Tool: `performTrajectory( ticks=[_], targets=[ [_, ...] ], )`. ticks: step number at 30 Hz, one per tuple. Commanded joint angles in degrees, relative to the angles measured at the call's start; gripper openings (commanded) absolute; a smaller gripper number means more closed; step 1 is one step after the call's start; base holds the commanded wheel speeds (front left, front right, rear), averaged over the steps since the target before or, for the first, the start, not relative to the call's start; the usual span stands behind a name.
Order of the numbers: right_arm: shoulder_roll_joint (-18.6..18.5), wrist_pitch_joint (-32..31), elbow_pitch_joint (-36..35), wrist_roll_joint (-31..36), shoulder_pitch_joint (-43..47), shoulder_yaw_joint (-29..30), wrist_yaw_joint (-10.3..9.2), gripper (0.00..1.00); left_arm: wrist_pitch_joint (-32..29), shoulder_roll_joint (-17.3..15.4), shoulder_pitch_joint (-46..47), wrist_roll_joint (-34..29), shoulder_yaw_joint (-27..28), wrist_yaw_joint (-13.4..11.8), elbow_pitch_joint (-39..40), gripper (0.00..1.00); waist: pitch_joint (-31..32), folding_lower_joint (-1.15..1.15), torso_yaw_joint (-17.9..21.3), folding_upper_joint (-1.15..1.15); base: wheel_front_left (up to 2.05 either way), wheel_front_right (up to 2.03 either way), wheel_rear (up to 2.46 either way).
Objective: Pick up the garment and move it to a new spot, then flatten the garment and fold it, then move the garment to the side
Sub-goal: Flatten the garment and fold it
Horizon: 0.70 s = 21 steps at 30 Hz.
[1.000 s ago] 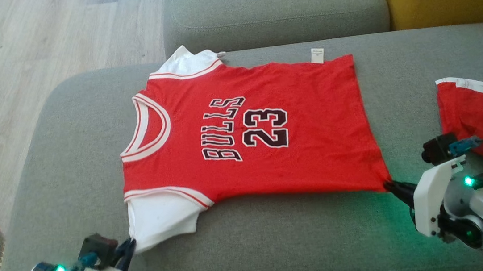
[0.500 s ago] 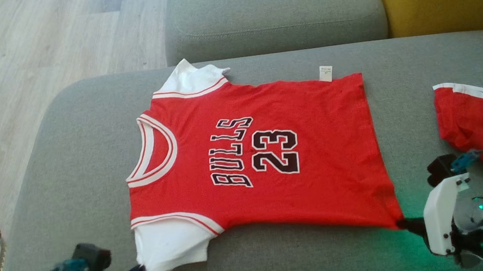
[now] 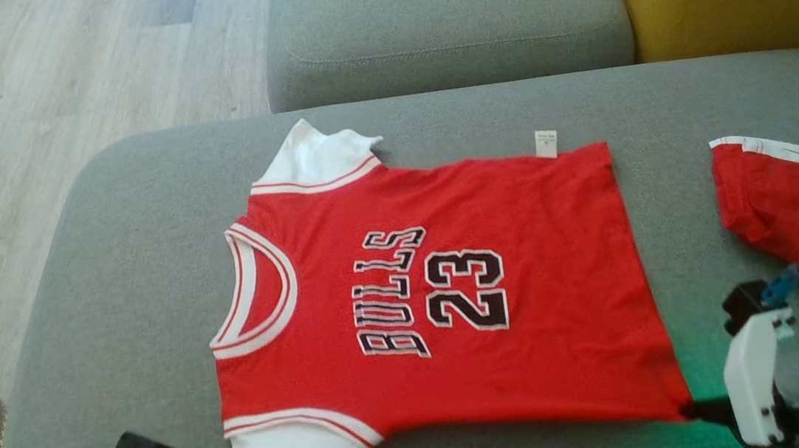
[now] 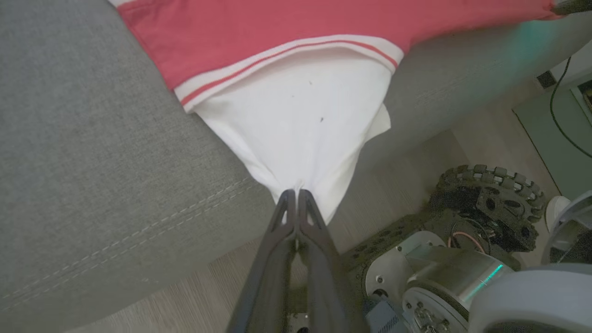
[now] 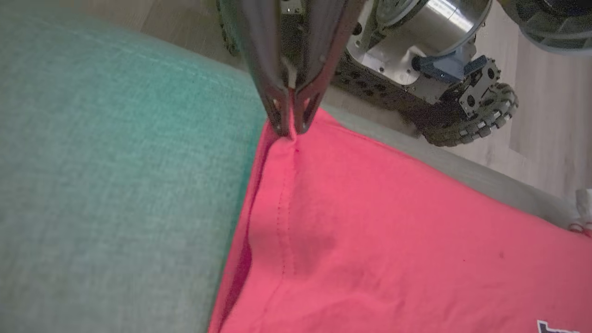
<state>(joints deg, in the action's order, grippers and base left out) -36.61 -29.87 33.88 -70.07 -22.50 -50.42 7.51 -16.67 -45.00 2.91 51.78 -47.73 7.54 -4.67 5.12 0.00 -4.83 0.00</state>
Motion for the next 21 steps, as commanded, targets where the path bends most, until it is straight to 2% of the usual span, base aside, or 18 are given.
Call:
performTrajectory(
  ticks=[1,14,21],
  targets=[
    [-3.0,-0.5,-0.7,0.5,0.8,0.4,-0.02,0.0,-0.3,-3.3,2.7,0.8,2.2,-0.1,1.5,0.0,0.1,0.0,-0.1,0.0,0.0,0.0,0.0],
    [-5.3,-7.1,-3.7,2.0,5.1,2.6,-0.02,0.0,-2.8,-6.0,2.3,6.7,-1.3,-0.1,5.2,0.0,-0.1,0.0,-0.3,0.0,0.0,0.0,0.0],
    [-4.9,-6.1,-6.5,4.7,5.3,6.9,-0.02,0.0,-0.6,-6.2,4.2,6.4,-0.8,-0.1,5.9,0.0,-0.8,0.0,0.3,0.0,0.0,0.0,0.0]
  ],
)
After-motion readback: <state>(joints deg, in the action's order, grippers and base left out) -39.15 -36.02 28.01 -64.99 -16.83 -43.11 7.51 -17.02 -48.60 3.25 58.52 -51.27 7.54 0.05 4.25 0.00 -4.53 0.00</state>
